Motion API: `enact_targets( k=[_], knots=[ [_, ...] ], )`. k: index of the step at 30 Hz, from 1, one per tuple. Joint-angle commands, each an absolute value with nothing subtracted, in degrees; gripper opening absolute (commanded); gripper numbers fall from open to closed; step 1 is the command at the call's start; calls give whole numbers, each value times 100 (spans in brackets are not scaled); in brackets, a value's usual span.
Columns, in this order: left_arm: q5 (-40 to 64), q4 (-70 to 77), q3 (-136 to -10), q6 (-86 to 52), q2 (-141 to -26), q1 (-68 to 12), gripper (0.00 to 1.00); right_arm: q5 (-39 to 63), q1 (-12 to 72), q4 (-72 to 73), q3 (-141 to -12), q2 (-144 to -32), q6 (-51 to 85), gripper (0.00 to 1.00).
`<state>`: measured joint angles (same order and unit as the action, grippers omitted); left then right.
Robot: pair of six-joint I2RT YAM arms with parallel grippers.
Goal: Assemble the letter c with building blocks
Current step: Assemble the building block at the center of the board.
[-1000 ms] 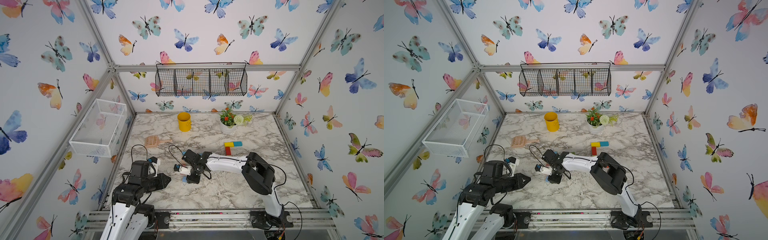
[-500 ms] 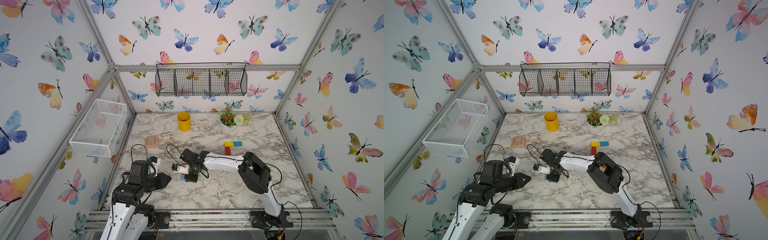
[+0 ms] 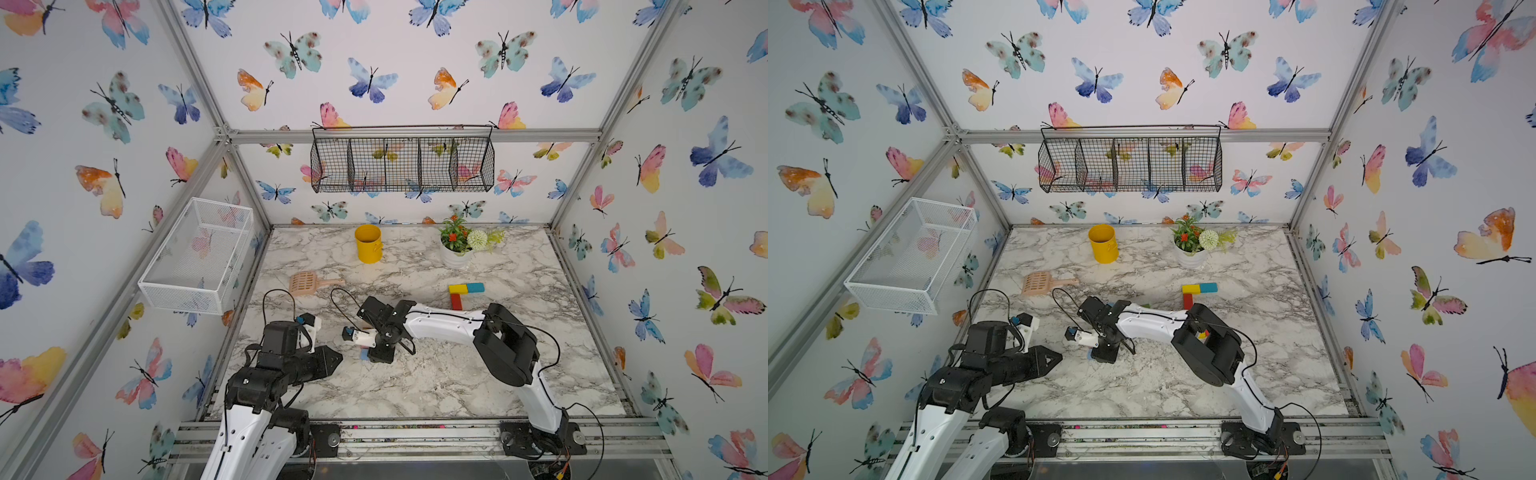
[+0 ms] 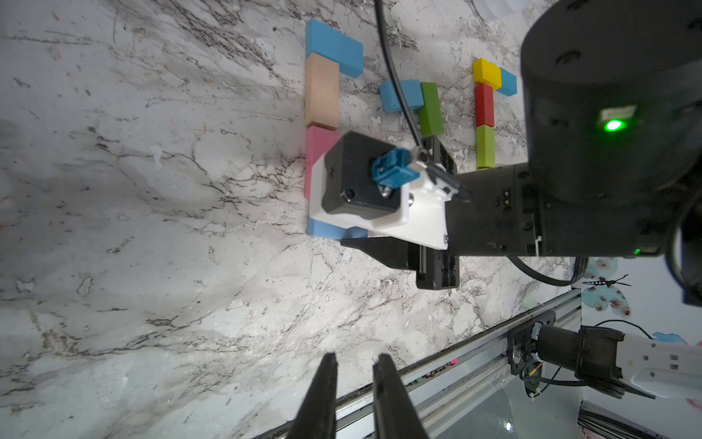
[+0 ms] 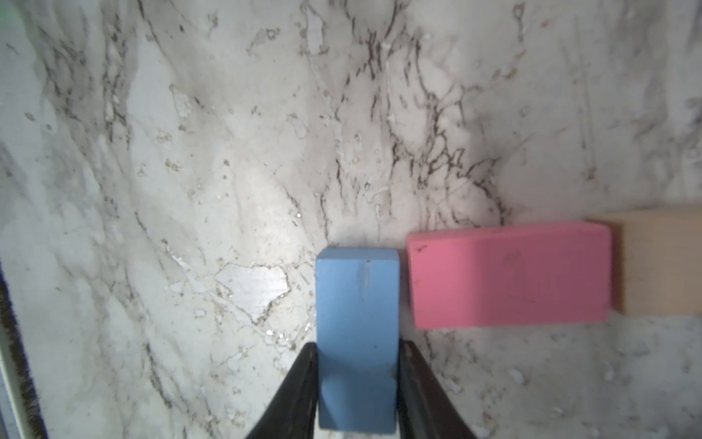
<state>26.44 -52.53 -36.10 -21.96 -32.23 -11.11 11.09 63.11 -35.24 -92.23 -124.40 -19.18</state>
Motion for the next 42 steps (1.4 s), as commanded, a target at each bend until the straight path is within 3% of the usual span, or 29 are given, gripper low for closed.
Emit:
enact_targets(
  k=[1,9,28,42],
  knots=[
    [2716,-5220,-3578,-2188,-3164,-1134,21,976,6363,-3756,-9404,-12587,-1987,37],
    [2716,-5212,-3577,-2183,-3138,-1134,21,862,6363,-3875,-9525,-12656,-2039,37],
    [2716,-5212,-3591,-2180,-3142,-1138,21,1023,6370,-3796,-9363,-12303,-2044,49],
    [2716,-4939,-3698,-2178,-3366,-1134,22,1081,6130,-3458,-8930,-11630,-1111,57]
  ],
)
